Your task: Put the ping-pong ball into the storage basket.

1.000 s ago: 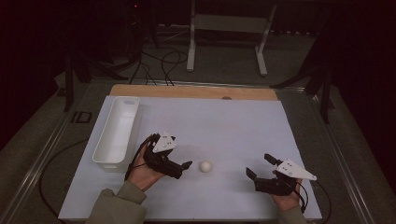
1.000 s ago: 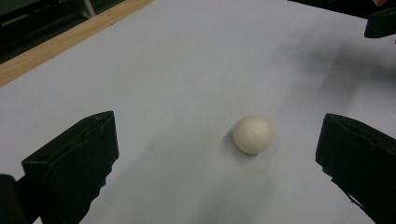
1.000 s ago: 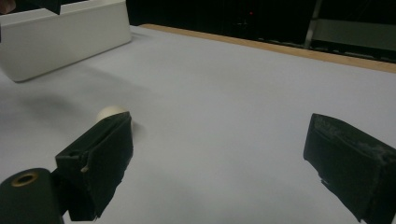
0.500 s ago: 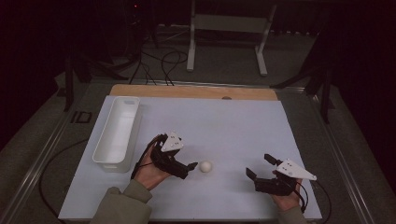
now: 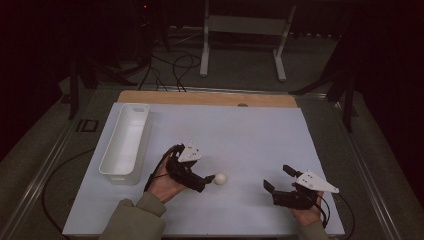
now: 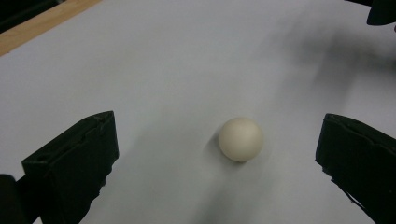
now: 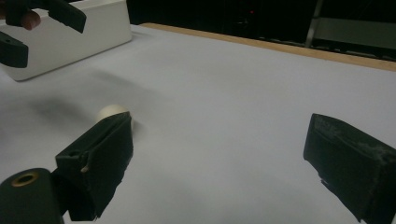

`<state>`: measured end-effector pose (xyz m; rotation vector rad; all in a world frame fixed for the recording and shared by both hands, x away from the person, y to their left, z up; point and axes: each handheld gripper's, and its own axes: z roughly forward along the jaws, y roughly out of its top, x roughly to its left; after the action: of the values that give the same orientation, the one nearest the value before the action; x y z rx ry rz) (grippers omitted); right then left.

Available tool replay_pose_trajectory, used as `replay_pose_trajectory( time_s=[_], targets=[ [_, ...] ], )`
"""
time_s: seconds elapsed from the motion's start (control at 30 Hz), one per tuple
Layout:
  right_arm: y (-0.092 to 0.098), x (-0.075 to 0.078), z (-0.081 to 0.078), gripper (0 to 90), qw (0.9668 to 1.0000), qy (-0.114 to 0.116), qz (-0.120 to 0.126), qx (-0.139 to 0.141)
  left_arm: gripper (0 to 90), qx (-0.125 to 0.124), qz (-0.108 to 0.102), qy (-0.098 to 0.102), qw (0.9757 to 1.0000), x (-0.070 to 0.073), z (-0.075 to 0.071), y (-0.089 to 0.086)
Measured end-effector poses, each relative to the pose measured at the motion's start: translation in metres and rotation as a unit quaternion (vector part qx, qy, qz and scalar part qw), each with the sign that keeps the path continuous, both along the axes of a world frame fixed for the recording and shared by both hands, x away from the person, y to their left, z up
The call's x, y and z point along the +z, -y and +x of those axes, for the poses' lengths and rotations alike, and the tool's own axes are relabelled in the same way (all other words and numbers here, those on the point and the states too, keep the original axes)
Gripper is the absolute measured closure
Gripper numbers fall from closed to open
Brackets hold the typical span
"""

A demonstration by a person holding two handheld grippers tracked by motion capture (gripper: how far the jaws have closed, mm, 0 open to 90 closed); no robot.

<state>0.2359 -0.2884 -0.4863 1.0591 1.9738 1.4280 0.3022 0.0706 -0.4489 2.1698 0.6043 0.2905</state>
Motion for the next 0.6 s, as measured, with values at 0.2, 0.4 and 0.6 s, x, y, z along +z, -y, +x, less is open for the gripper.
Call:
replay_pose_trajectory(
  time_s=[0.2, 0.4, 0.6],
  targets=[
    [0.000, 0.000, 0.000, 8.0, 1.0000, -0.002, 0.000, 0.000, 0.0, -0.007, 0.003, -0.005, 1.0000, -0.004, 0.002, 0.004],
    [0.000, 0.000, 0.000, 8.0, 1.0000, -0.002, 0.001, 0.000, 0.0, -0.013, 0.010, -0.015, 0.9998, -0.008, 0.005, 0.010],
    [0.000, 0.000, 0.000, 8.0, 1.0000, -0.003, 0.001, 0.000, 0.0, -0.019, 0.016, -0.024, 0.9994, -0.011, 0.007, 0.014]
  ],
)
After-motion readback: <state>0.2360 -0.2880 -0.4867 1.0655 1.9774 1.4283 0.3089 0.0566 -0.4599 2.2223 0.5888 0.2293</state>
